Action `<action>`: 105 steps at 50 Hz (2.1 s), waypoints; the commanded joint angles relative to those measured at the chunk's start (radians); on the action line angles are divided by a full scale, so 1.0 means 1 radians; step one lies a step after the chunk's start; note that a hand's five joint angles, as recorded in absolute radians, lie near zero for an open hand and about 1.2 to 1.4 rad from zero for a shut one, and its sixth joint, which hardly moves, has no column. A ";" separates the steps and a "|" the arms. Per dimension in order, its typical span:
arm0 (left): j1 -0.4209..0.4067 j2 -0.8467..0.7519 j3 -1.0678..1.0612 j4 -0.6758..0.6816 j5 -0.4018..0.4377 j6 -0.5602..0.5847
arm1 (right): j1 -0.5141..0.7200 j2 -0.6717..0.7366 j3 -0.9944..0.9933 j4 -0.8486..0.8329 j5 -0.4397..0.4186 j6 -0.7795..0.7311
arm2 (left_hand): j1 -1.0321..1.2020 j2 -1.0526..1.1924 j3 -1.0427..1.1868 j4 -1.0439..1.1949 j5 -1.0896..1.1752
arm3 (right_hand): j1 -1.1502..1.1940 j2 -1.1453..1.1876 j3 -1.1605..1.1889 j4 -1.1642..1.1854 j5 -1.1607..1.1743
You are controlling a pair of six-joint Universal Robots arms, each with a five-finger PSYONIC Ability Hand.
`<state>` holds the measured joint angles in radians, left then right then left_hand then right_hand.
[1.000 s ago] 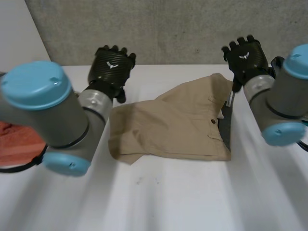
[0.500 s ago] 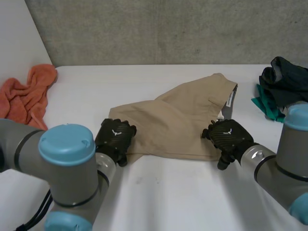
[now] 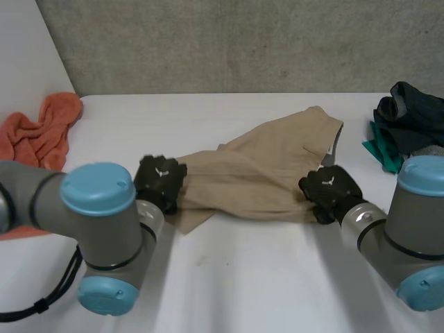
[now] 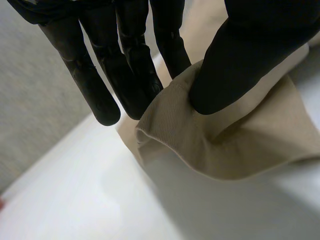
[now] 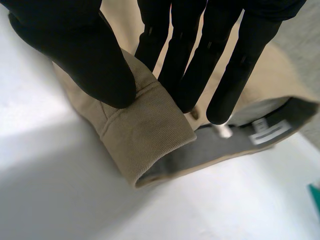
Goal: Fold the laundry.
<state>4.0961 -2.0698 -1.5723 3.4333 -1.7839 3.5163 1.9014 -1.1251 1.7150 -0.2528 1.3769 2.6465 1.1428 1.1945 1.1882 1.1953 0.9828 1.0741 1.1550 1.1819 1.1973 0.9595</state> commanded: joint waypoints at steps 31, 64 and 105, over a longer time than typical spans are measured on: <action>0.003 0.344 0.193 -0.187 0.081 0.021 | -0.051 -0.211 -0.531 0.566 -0.055 -0.089 | 0.253 0.202 0.208 0.201 0.239 | 0.322 0.241 0.214 0.199 0.262; 0.079 0.166 0.378 0.277 0.058 0.285 | 0.054 0.036 -0.767 -0.119 0.125 -0.063 | 0.253 0.202 0.208 0.201 0.239 | 0.322 0.241 0.214 0.199 0.262; -0.175 0.545 -0.310 -0.658 0.057 0.248 | 0.077 -0.240 -0.008 0.681 0.126 -0.404 | 0.253 0.202 0.208 0.201 0.239 | 0.322 0.241 0.214 0.199 0.262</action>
<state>3.9708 -1.5665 -1.8578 2.9057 -1.7397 3.7662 1.9856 -1.3070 1.6403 0.3465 1.4976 2.3688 1.1428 1.2010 1.1965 1.2003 0.9941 1.0815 1.1615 1.1949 1.2015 0.9860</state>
